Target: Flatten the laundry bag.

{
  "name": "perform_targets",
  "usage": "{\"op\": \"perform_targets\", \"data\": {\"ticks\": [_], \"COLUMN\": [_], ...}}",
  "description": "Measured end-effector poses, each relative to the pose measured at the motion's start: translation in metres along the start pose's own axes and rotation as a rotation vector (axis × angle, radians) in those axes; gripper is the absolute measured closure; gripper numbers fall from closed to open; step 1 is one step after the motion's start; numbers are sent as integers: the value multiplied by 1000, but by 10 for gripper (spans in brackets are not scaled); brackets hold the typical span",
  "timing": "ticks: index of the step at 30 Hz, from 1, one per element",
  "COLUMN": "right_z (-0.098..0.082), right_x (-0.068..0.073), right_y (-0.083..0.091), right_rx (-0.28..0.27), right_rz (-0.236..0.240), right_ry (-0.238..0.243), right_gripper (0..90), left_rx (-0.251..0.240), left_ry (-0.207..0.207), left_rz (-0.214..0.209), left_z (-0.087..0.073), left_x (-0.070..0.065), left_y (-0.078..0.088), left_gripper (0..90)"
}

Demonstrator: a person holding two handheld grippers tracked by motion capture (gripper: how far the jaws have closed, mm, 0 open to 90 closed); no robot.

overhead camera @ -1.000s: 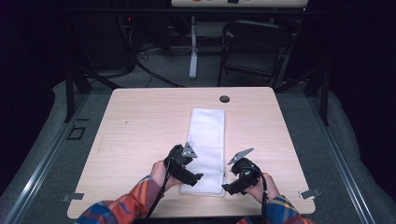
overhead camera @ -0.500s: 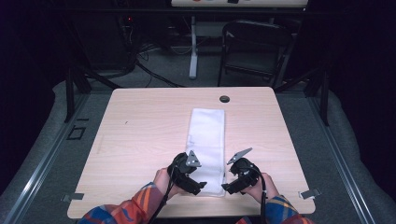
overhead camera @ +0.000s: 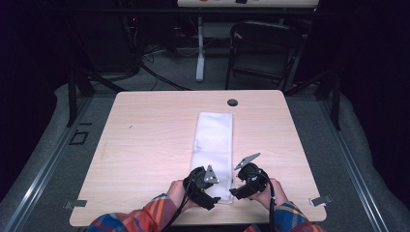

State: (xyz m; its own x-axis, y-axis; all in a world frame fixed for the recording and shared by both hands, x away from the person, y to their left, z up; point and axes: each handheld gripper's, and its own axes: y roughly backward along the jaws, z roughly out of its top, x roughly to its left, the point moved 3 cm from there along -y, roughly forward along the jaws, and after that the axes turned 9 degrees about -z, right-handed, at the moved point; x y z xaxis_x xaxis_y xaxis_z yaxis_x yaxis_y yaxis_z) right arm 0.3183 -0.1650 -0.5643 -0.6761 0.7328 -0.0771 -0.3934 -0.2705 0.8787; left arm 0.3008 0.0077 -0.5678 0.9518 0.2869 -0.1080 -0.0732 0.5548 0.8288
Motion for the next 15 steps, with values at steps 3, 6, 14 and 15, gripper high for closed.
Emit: {"op": "perform_targets", "data": {"ticks": [3,6,14,15], "right_z": [0,0,0,0], "right_x": [1,1,3,3], "right_y": [0,-1,-2,-2], "right_rx": [4,10,24,26], "right_rz": [13,6,15,16], "right_ry": [4,10,28,27], "right_gripper": [335,361,417,428], "left_rx": [11,23,48,49], "left_ry": [-17,-17,-18,-12], "left_rz": [-6,-7,-23,-26], "left_z": [1,1,-1,-1], "left_x": [-2,-2,2,3], "left_y": [-7,-11,-20,-20], "left_gripper": [276,327,450,498]}}
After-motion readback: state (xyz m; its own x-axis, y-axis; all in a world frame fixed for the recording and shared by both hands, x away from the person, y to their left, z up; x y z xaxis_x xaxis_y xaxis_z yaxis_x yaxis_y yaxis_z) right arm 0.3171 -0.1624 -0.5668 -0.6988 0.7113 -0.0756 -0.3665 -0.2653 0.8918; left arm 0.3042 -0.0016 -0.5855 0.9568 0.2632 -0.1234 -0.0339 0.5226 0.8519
